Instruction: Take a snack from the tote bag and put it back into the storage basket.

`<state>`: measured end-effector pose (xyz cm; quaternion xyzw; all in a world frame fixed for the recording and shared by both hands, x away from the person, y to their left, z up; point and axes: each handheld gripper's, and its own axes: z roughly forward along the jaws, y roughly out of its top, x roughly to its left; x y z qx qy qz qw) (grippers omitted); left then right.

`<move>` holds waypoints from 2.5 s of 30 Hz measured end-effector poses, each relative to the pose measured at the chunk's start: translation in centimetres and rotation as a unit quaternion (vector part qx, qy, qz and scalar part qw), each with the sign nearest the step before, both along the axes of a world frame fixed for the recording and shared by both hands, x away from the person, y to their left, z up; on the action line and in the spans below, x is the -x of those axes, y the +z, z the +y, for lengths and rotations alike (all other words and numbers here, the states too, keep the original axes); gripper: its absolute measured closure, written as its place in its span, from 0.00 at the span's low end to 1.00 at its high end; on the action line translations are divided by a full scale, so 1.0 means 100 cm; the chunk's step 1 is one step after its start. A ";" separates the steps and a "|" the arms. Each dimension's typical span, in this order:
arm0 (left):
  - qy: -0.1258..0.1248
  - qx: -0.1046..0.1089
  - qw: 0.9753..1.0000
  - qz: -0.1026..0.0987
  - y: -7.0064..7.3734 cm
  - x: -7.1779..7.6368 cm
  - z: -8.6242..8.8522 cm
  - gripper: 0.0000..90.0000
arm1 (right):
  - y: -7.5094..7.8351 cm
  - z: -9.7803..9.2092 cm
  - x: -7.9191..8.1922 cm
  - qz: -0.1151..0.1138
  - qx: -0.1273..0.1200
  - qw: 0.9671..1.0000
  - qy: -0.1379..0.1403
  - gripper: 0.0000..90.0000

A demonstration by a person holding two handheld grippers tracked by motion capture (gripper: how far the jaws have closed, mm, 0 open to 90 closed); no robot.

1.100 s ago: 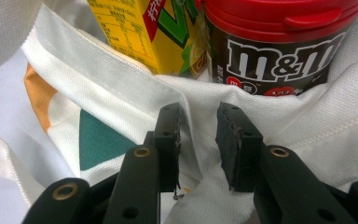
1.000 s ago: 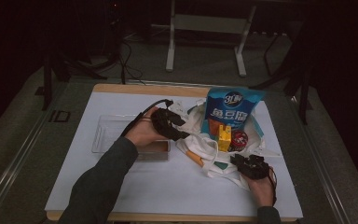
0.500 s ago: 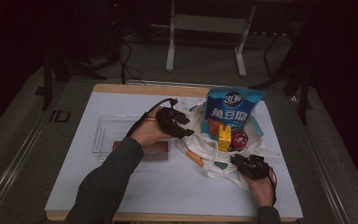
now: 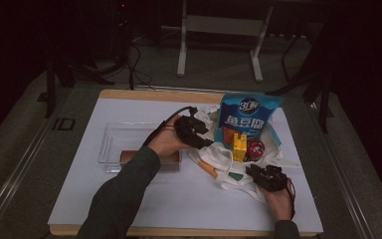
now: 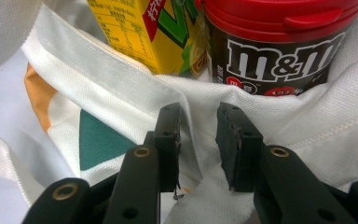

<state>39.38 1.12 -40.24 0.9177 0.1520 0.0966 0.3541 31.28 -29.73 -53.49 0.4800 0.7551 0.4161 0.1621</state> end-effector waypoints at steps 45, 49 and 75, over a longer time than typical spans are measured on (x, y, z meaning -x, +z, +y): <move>0.030 -0.015 0.999 -0.019 -0.021 -0.015 -0.048 0.50 | 0.000 -0.001 0.000 0.002 -0.003 1.000 0.001 0.77; 0.029 -0.009 0.999 -0.019 -0.021 -0.015 -0.050 0.50 | 0.000 -0.001 0.000 0.002 -0.003 1.000 0.001 0.77; -0.008 -0.025 1.000 -0.016 -0.037 -0.020 -0.071 0.35 | 0.000 -0.001 0.000 0.003 -0.005 1.000 0.003 0.77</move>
